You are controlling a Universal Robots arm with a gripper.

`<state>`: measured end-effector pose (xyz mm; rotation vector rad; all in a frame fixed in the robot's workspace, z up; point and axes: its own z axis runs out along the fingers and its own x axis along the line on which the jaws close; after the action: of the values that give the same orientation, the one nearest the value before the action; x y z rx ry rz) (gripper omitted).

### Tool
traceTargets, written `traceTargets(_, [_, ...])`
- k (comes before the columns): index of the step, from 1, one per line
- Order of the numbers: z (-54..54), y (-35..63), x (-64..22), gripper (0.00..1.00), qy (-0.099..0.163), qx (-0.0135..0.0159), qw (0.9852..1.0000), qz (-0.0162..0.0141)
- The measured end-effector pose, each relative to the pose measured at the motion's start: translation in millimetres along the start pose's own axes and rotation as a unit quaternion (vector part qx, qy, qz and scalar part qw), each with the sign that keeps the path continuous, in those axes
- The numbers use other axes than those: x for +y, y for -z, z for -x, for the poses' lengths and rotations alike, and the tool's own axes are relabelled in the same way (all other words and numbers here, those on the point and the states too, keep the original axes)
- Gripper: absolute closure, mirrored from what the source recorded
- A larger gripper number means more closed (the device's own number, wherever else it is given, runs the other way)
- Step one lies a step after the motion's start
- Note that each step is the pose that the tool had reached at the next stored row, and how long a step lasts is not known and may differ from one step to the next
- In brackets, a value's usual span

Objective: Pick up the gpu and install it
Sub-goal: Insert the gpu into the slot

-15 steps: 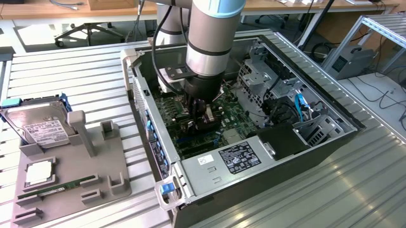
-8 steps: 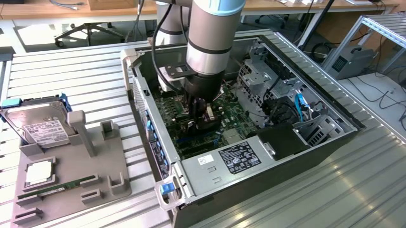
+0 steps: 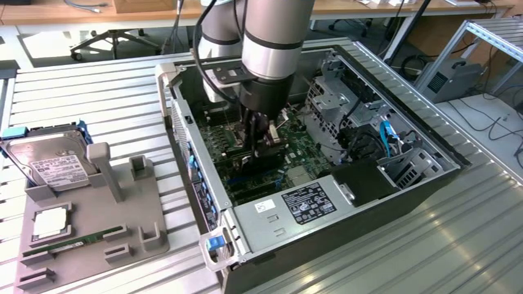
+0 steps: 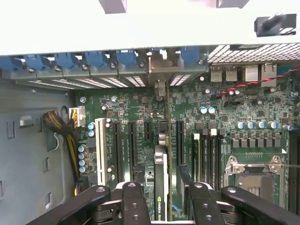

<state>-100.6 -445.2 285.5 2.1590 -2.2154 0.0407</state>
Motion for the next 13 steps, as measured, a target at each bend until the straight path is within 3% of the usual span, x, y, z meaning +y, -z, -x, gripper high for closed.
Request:
traceTargets(4, [1.5,6.9,0.1,0.61,0.000,0.0024,1.0000,-0.0001])
traceTargets(5, [2.4,9.4,0.2,0.68,0.000,0.0041,1.0000,-0.0001])
traceTargets(9, [3.4,10.1,-3.5,0.89,0.005,0.0046,1.0000,0.0002])
traceTargets(13, [3.6,10.2,-12.2,0.89,0.016,0.0049,0.9999,0.0015])
